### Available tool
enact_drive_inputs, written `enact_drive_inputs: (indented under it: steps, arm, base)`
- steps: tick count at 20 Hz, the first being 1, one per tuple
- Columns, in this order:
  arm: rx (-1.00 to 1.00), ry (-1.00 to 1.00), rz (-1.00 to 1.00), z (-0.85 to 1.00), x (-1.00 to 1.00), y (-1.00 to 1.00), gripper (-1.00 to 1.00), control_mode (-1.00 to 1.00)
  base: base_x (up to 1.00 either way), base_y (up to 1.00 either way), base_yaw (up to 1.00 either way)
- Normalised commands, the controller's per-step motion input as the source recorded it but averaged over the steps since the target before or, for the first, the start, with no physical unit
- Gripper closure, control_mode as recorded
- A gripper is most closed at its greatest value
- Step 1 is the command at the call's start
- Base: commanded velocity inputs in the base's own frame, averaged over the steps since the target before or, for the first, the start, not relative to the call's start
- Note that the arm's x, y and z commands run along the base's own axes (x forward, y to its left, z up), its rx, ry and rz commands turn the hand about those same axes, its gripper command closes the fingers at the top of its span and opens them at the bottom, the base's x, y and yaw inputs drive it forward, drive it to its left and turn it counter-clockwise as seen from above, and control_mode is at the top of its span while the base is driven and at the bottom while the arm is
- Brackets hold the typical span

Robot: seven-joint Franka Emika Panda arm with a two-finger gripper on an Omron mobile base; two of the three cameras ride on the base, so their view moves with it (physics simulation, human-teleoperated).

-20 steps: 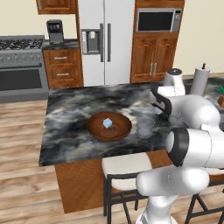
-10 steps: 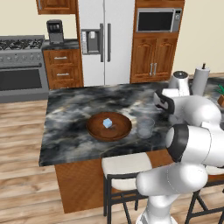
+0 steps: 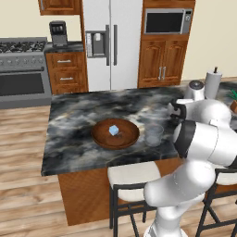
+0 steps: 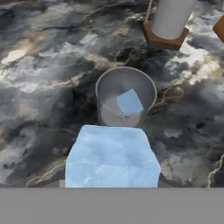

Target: There are four ice cubes in the ice bowl. Place two ice cubes in each glass of water.

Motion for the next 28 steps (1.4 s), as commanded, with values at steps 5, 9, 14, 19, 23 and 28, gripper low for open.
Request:
enact_drive_inputs:
  steps: [5, 9, 14, 19, 23, 28]
  arm:
    - [0.06, 0.14, -0.11, 0.00, 0.55, -0.58, 1.00, -1.00]
    - [0.06, 0.15, -0.01, -0.01, 0.51, -0.29, 1.00, -1.00]
    - [0.00, 0.10, 0.00, -0.22, 0.46, -0.03, 1.00, -1.00]
    - [0.07, 0.05, -0.04, -0.24, 0.36, -0.36, 1.00, -1.00]
    - [0.09, 0.04, -0.05, -0.44, 0.08, -0.52, 1.00, -1.00]
    - [0.10, 0.01, -0.04, -0.20, 0.18, -0.25, 1.00, -1.00]
  base:
    - [0.00, 0.00, 0.00]
    - [0.00, 0.00, 0.00]
    - [0.00, 0.00, 0.00]
    - [0.00, 0.00, 0.00]
    - [0.00, 0.00, 0.00]
    - [0.00, 0.00, 0.00]
